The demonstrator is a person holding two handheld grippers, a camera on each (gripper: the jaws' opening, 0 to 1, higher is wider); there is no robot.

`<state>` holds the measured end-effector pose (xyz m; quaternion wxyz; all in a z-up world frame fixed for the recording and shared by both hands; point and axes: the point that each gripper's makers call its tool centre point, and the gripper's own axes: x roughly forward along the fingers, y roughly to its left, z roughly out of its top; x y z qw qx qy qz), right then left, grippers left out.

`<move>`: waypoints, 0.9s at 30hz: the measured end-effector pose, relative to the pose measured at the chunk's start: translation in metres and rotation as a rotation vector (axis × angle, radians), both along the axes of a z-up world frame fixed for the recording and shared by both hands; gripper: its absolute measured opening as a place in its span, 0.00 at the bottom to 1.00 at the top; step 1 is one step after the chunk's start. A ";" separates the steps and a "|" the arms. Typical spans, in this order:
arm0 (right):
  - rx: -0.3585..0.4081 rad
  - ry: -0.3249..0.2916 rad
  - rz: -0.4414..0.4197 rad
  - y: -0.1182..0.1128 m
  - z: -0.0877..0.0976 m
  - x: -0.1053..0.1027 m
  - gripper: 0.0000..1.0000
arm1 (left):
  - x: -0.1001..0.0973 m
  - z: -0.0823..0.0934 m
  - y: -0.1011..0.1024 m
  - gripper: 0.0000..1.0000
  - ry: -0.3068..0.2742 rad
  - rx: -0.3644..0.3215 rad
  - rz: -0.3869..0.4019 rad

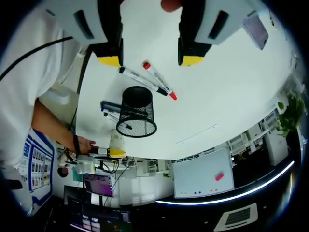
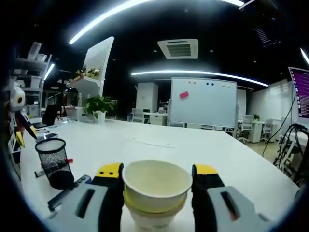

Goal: Place the scattered laser pointers and whiteboard markers into the pen holder and stack the scattered paper cups together

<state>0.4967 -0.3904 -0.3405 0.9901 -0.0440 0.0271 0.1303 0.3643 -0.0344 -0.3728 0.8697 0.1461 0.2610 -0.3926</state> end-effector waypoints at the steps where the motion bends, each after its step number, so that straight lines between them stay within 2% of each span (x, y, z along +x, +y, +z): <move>1: -0.001 0.000 0.001 0.000 0.000 0.000 0.56 | 0.000 0.000 0.000 0.47 0.000 0.000 -0.001; 27: -0.002 0.016 0.017 0.004 -0.002 -0.002 0.56 | 0.000 -0.001 -0.001 0.47 0.003 0.005 0.000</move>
